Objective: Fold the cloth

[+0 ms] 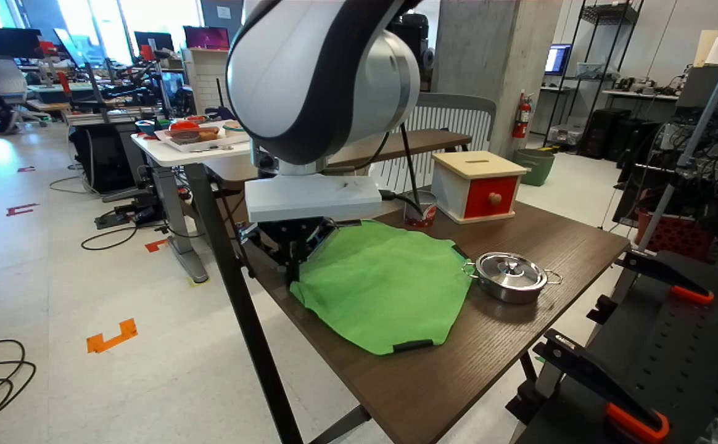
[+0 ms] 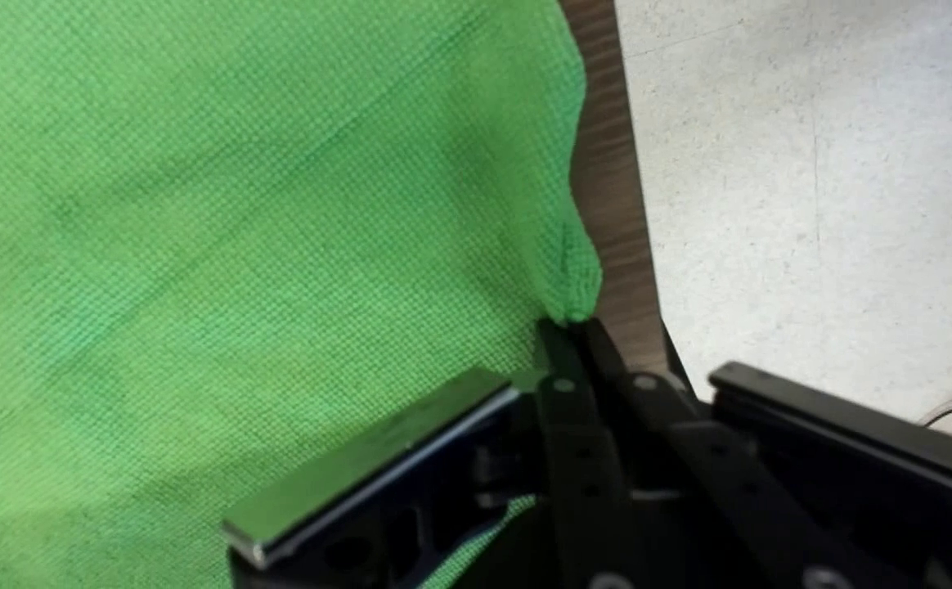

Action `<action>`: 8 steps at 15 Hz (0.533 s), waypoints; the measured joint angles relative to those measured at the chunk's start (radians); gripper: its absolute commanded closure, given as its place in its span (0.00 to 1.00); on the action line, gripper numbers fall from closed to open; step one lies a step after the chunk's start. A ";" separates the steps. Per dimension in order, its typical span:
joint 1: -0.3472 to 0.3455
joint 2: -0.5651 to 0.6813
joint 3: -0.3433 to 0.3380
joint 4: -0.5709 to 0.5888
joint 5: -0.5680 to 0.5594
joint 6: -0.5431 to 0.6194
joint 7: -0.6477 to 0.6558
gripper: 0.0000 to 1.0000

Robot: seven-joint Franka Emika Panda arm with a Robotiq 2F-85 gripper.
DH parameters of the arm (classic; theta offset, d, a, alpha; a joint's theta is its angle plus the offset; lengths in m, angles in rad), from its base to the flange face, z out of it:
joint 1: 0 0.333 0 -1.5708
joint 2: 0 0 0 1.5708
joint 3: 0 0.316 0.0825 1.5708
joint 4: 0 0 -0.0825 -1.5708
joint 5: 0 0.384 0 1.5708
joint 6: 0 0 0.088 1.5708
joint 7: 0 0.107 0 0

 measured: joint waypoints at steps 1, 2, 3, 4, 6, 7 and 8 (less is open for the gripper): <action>0.004 0.000 0.000 0.003 0.000 0.000 0.000 0.99; 0.007 -0.002 0.001 0.006 0.000 0.000 0.000 0.99; 0.011 -0.005 0.001 0.007 0.000 0.000 0.000 0.99; 0.015 -0.010 0.002 0.006 0.000 0.000 0.000 0.99; 0.019 -0.028 0.002 0.002 0.000 -0.006 0.000 0.99; 0.019 -0.042 0.002 -0.004 0.000 -0.013 0.000 0.99; 0.019 -0.058 -0.001 -0.013 -0.001 -0.019 0.000 0.99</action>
